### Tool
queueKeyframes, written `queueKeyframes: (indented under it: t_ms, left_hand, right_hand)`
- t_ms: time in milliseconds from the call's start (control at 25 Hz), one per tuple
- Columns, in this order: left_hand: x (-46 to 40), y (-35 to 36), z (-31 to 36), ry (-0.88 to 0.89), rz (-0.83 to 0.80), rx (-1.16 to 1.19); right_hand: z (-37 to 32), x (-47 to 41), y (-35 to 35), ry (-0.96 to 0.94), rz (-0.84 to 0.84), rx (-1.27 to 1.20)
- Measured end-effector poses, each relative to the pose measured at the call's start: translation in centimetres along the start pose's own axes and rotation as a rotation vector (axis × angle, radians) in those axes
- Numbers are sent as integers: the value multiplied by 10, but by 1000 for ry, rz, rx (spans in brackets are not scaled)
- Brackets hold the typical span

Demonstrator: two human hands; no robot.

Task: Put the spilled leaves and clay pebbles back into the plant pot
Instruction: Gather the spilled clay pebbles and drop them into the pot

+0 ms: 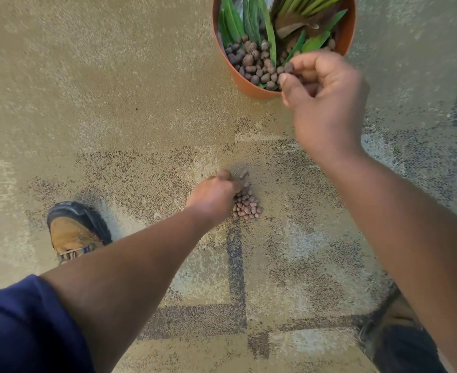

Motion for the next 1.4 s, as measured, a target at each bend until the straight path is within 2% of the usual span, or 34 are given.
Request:
queueKeyframes:
  t_ms: [160, 320, 480, 600, 680, 800, 880, 1000, 1160, 1280, 1400]
  left_hand:
    - [-1, 2, -2, 0, 18, 16]
    - [0, 5, -4, 9, 39, 58]
    - [0, -1, -8, -50, 66, 172]
    - [1, -25, -4, -60, 83, 261]
    - [1, -61, 11, 28, 208, 324]
    - [-6, -136, 38, 229, 575, 384]
    - [-22, -179, 44, 262, 737, 349]
    - [-47, -211, 40, 189, 686, 177]
    - [-59, -211, 30, 182, 551, -44]
    - [-61, -205, 23, 166, 556, -2]
    - [-53, -190, 22, 219, 662, 102]
  right_hand:
    - [4, -14, 8, 10, -5, 129]
    - [8, -18, 13, 57, 43, 88]
    - [4, -3, 9, -59, 113, 17]
    - [11, 13, 3, -35, 133, -45]
    - [17, 17, -1, 18, 135, -55]
    - [21, 13, -7, 94, 137, -63]
    - [19, 8, -7, 115, 143, -60]
    - [14, -1, -1, 138, 135, -82]
    - [17, -12, 8, 172, 95, -25]
    - [18, -12, 10, 161, 74, -19]
    - [20, 0, 11, 104, 4, 19]
Point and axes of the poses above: each hand's wrist, its own x-axis away from the middle knuckle, its own y-axis out of the palm, z = x × y, the point moved 3 cm from there along -x, towards the middle knuckle, and after that the axes turned 2 degrees about -x, right-handed, at the moved point
